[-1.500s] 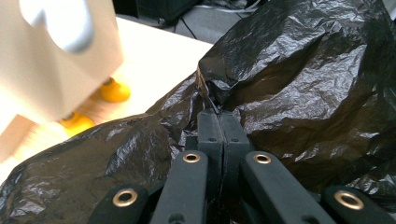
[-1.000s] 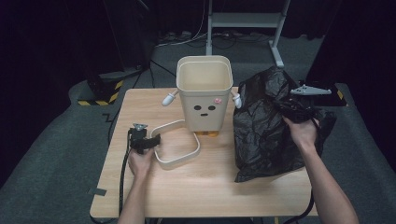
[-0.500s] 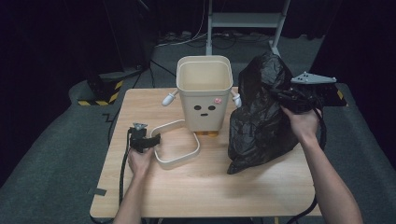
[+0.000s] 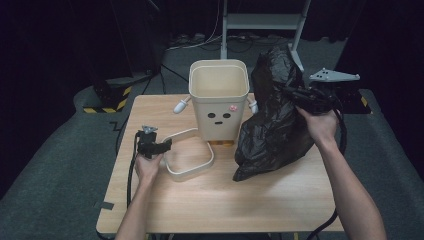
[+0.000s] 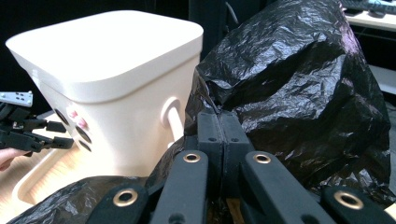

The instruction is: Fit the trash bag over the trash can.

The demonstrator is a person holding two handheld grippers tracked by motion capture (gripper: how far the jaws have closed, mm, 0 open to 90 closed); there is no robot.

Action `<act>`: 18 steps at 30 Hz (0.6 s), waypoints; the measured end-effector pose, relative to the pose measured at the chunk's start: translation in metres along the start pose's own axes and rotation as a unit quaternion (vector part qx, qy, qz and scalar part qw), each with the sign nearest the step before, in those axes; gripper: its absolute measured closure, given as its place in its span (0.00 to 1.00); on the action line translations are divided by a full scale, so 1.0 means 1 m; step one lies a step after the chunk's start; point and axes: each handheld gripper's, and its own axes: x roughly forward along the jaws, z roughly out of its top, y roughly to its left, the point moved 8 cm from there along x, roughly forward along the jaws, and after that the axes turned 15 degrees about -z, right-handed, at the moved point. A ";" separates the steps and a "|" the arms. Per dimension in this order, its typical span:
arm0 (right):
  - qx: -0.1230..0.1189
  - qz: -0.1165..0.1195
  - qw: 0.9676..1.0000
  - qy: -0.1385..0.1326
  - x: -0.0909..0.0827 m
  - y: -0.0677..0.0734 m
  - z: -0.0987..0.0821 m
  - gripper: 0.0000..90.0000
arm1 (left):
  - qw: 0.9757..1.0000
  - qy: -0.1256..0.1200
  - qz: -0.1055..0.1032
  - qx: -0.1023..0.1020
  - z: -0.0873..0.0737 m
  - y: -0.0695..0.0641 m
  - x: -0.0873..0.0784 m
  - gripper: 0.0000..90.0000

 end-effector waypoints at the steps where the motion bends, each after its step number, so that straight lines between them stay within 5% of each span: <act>1: 0.002 0.004 1.000 -0.002 0.000 0.001 0.002 0.99 | 1.000 -0.007 -0.006 0.000 0.005 -0.002 -0.003 0.31; 9: 0.000 0.024 1.000 -0.015 0.000 0.011 0.016 0.99 | 0.999 -0.033 -0.034 0.002 0.043 -0.015 -0.027 0.31; 18: -0.004 0.039 0.999 -0.020 0.004 0.022 0.025 1.00 | 0.998 -0.037 -0.040 0.011 0.065 -0.020 -0.042 0.31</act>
